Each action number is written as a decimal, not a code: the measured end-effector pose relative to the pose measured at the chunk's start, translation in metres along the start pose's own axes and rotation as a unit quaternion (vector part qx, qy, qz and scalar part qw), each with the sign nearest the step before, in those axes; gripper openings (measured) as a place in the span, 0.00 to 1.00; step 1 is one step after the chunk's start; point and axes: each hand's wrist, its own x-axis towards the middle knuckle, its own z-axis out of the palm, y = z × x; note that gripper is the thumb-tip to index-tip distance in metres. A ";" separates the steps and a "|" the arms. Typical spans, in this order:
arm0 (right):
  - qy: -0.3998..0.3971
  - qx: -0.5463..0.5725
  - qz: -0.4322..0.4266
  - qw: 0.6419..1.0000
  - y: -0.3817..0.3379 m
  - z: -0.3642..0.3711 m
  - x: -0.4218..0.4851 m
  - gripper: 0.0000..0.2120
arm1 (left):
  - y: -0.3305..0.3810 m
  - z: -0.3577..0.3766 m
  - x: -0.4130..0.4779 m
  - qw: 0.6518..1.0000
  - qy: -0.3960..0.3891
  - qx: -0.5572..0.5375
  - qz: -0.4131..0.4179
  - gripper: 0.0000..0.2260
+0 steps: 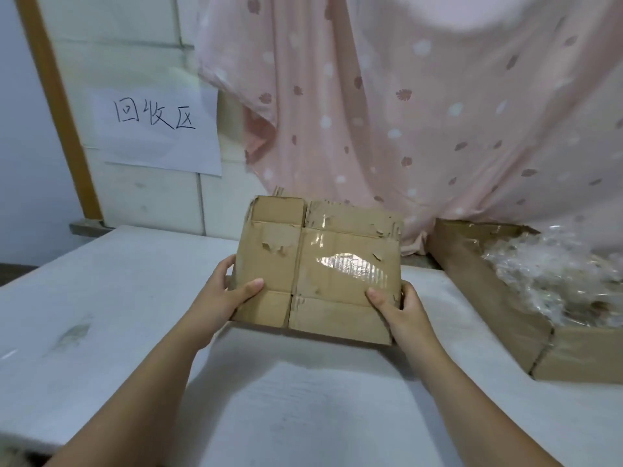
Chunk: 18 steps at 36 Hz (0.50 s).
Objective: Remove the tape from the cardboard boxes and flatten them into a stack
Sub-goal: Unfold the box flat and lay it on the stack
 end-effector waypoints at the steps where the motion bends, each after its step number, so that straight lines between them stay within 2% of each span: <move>1: -0.011 0.006 0.010 1.000 -0.004 0.007 -0.003 0.21 | 0.001 -0.009 -0.004 1.000 0.010 0.010 -0.001 0.26; 6: -0.043 0.040 0.070 0.996 -0.018 0.052 -0.008 0.19 | 0.002 -0.051 -0.018 0.997 0.069 0.008 -0.046 0.29; 9: -0.053 0.078 0.123 0.988 -0.026 0.079 -0.007 0.17 | 0.000 -0.082 -0.022 0.993 0.058 -0.071 -0.078 0.23; 12: -0.057 0.113 0.172 0.977 -0.033 0.107 -0.005 0.13 | -0.003 -0.110 -0.026 0.981 0.019 -0.178 -0.072 0.16; 15: -0.072 0.131 0.225 0.963 -0.036 0.136 -0.004 0.10 | -0.009 -0.130 -0.026 0.969 0.050 -0.237 -0.049 0.11; 16: -0.077 0.131 0.236 0.960 -0.036 0.145 -0.003 0.11 | -0.013 -0.136 -0.025 0.972 0.068 -0.221 -0.042 0.13; 18: -0.081 0.126 0.245 0.958 -0.035 0.163 0.002 0.15 | -0.020 -0.148 -0.022 0.980 0.108 -0.158 -0.045 0.26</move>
